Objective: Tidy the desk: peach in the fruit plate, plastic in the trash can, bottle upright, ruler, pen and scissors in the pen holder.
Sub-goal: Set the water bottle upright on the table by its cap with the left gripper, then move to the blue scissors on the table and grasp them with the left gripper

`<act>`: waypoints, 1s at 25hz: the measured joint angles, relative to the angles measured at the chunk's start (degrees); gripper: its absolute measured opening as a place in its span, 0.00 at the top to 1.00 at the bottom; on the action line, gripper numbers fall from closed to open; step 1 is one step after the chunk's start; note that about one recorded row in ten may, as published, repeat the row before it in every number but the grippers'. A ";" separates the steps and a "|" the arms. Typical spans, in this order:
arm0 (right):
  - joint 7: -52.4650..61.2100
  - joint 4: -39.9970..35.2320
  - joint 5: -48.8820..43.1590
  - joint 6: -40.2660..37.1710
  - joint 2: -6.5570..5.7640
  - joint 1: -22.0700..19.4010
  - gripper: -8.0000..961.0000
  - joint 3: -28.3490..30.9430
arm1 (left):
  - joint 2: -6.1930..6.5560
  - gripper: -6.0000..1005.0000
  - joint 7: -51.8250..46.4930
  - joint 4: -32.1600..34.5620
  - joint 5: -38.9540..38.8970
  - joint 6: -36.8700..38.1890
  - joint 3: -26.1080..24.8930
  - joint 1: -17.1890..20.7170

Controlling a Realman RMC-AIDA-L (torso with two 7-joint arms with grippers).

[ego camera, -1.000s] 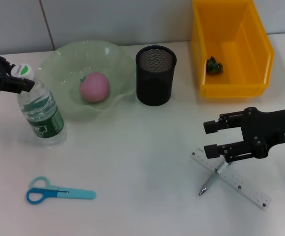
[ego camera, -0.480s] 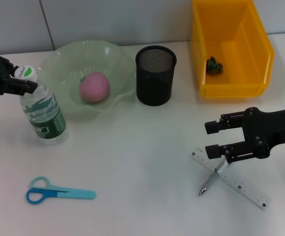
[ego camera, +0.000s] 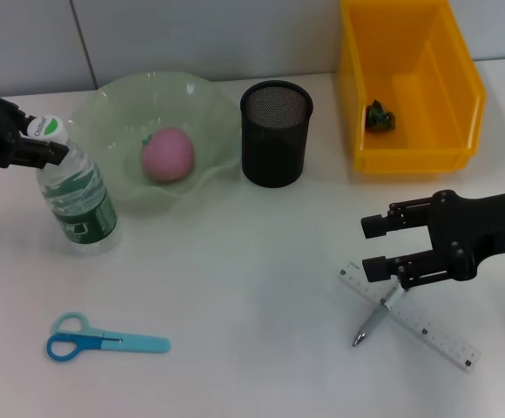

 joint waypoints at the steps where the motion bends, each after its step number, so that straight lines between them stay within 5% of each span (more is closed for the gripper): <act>1: 0.01 0.00 0.00 -0.20 0.00 0.02 0.25 0.09 | 0.00 0.56 -0.03 0.00 -0.08 0.01 0.00 0.00; 10: 0.68 -0.05 0.00 -0.65 -0.06 0.13 0.25 0.38 | -0.03 0.56 -0.53 -0.29 -0.10 -0.09 0.00 -0.03; 21: 0.95 -0.11 0.00 -1.01 -0.14 -0.10 0.25 0.38 | -0.05 0.19 -0.46 -0.06 -0.41 0.74 -0.24 0.07; 25: 1.28 -0.12 0.00 -1.08 -0.19 -0.15 0.25 0.38 | 0.09 0.20 -0.28 0.54 -2.28 2.10 -0.60 0.42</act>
